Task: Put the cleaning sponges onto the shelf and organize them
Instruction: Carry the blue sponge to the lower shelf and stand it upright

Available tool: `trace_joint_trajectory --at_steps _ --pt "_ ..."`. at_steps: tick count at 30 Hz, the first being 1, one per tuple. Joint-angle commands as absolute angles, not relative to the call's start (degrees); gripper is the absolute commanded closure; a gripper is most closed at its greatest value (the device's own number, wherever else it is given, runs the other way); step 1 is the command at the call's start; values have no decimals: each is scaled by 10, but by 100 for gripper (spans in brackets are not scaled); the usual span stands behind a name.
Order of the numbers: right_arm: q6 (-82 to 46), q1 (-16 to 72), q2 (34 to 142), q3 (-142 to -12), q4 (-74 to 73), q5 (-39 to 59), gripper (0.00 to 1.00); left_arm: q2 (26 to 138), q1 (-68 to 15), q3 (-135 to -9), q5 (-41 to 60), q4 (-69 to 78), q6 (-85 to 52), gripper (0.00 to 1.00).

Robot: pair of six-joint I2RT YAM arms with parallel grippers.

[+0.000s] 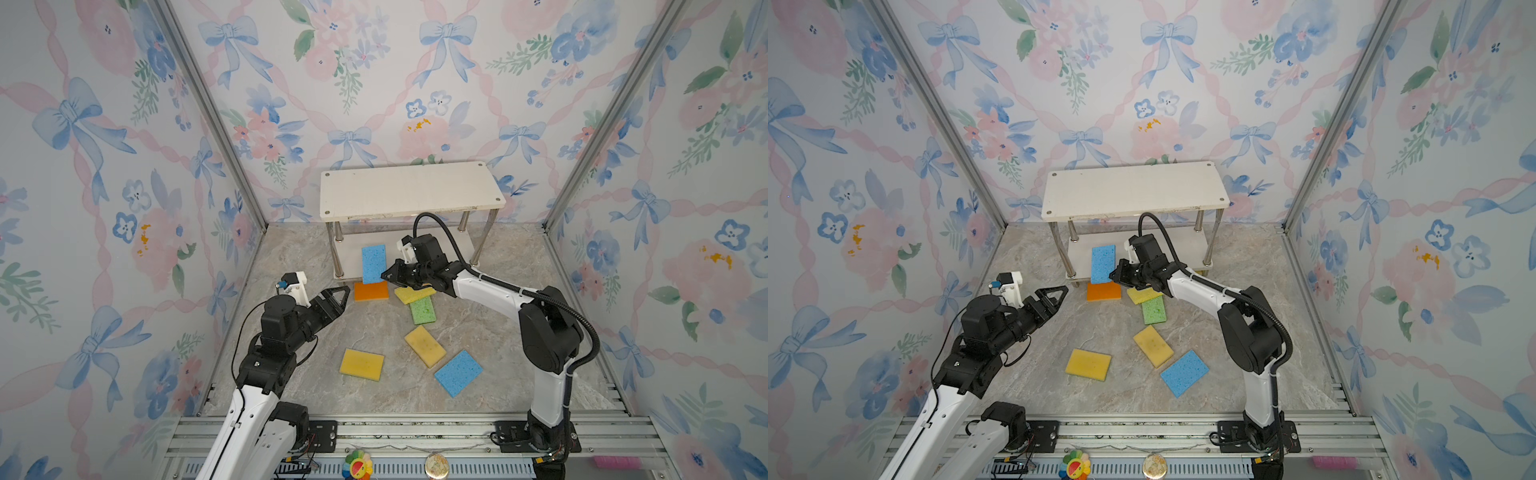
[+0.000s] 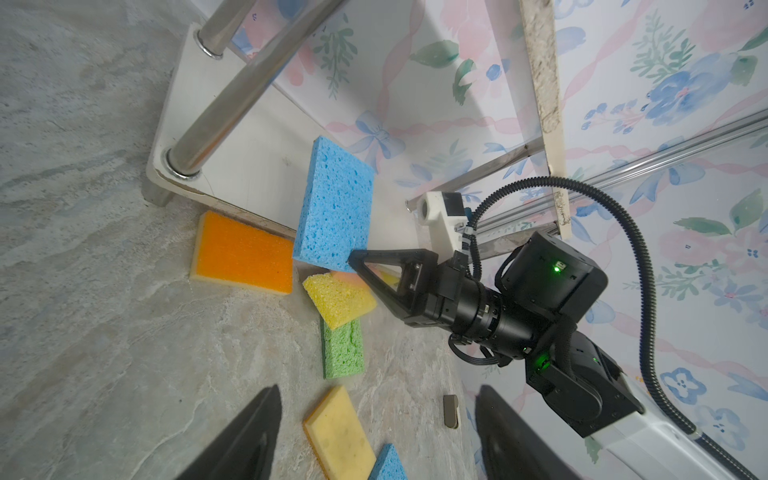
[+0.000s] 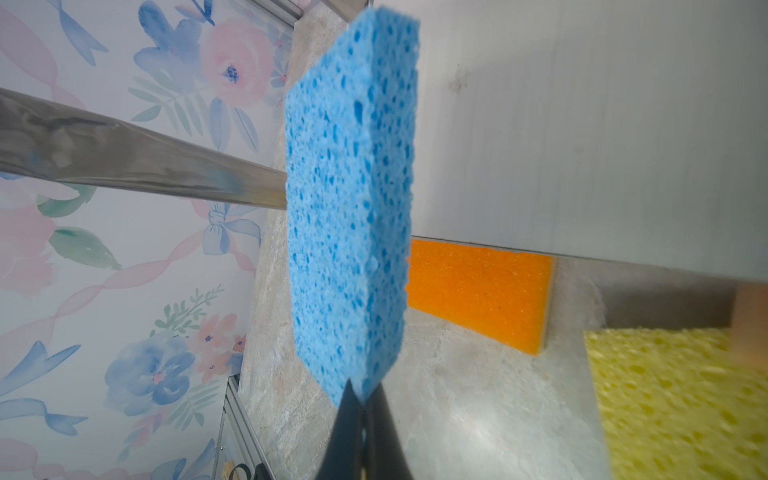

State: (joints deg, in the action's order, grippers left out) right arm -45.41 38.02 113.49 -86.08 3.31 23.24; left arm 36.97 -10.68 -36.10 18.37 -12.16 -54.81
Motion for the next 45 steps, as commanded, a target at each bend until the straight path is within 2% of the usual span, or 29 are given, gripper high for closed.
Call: trace_joint_trajectory --at_steps 1,12,25,29,32,37,45 --pt "-445 373 1169 -895 21 247 100 356 -103 -349 176 -129 -542 24" --pt "-429 374 1264 -1017 71 260 100 311 -99 -322 164 -129 -547 23" --pt "-413 381 1341 -1124 123 277 100 318 -91 -316 171 -129 -534 22" --pt "-410 380 1327 -1105 116 262 100 319 -88 -313 172 -129 -535 22" --pt "-434 377 1272 -1015 57 254 100 317 -87 -312 170 -129 -535 22" --pt "-521 360 1231 -912 -56 324 100 317 -86 -300 167 -129 -542 22" --pt "-495 351 1271 -1001 7 384 100 319 -85 -297 175 -128 -539 22"
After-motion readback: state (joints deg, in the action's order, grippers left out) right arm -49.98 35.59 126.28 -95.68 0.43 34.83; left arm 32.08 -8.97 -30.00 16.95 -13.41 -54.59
